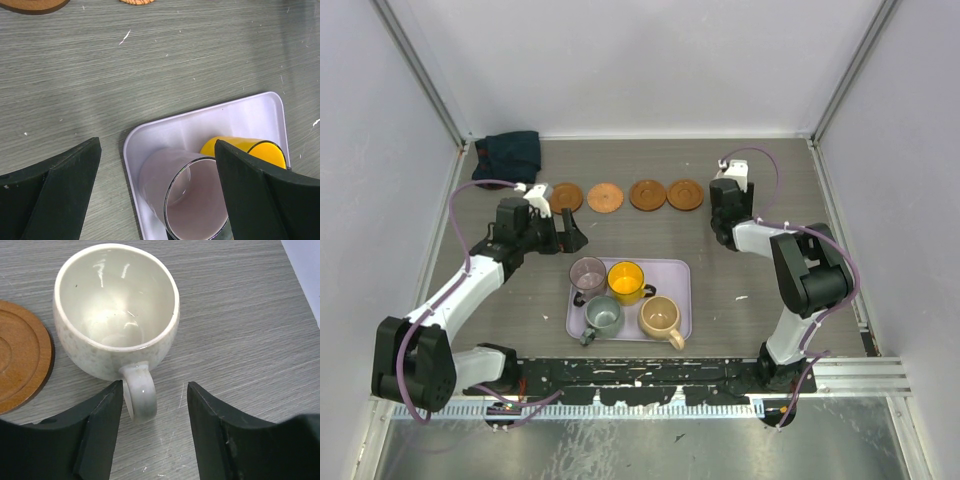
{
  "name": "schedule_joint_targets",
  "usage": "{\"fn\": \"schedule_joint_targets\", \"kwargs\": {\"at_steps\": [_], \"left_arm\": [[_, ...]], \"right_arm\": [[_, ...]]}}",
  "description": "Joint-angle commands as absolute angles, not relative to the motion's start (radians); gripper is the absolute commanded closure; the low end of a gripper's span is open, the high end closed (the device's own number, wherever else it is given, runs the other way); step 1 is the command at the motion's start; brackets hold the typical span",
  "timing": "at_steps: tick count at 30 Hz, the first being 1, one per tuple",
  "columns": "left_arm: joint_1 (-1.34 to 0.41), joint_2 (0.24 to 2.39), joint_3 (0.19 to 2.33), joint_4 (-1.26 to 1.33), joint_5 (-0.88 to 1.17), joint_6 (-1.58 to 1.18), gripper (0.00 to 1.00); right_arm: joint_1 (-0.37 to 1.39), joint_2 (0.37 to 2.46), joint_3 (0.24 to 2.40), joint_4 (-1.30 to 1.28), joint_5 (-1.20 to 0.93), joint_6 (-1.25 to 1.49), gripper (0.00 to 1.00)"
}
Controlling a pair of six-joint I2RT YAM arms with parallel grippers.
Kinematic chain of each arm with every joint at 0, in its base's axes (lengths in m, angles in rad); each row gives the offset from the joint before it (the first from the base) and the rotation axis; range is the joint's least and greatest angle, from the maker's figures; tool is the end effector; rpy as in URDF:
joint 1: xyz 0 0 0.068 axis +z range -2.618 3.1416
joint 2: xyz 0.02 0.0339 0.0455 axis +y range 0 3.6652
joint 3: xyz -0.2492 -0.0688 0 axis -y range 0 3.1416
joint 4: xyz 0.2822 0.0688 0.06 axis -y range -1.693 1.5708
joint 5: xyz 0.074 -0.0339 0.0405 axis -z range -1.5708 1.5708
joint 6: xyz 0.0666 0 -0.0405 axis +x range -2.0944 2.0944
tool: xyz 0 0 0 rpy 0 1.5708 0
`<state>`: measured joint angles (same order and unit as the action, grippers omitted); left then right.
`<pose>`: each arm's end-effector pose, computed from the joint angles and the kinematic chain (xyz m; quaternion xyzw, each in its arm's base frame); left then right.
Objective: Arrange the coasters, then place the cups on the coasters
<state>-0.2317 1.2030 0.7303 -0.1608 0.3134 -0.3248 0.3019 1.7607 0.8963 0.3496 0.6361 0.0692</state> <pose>0.3064 -0.0934 0.1897 0.0294 0.8836 -0.2564 0.3907 0.4003 0.0832 0.1197 0.0612 0.8332 -0.1772 0.5202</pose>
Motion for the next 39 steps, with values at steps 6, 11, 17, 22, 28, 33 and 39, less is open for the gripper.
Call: {"fn": "schedule_joint_targets", "kwargs": {"at_steps": [6,11,17,22,28,33,39], "left_arm": [[-0.235,1.176,0.733,-0.113,0.316,-0.311,0.02],[-0.236,1.165,0.736,-0.121,0.312,-0.31,0.02],[-0.235,1.144,0.749,-0.142,0.305,-0.307,0.02],[-0.235,1.124,0.771,-0.163,0.296,-0.303,0.02],[-0.236,1.117,0.787,-0.18,0.308,-0.305,0.02],[-0.236,1.101,0.785,-0.189,0.317,-0.302,0.02],[-0.237,1.094,0.783,-0.195,0.322,-0.301,0.02]], "right_arm": [[0.314,1.725,0.922,0.341,0.672,0.092,0.24],[0.342,1.628,0.896,0.322,0.656,0.092,0.0],[0.361,1.432,0.882,0.291,0.662,0.125,0.0],[0.358,1.321,0.926,0.245,0.712,0.184,0.0],[0.359,1.212,0.921,0.119,0.539,0.196,0.0],[0.367,1.091,0.839,-0.012,0.27,0.243,0.37],[0.583,1.019,0.775,-0.27,0.346,0.27,0.41]]}}
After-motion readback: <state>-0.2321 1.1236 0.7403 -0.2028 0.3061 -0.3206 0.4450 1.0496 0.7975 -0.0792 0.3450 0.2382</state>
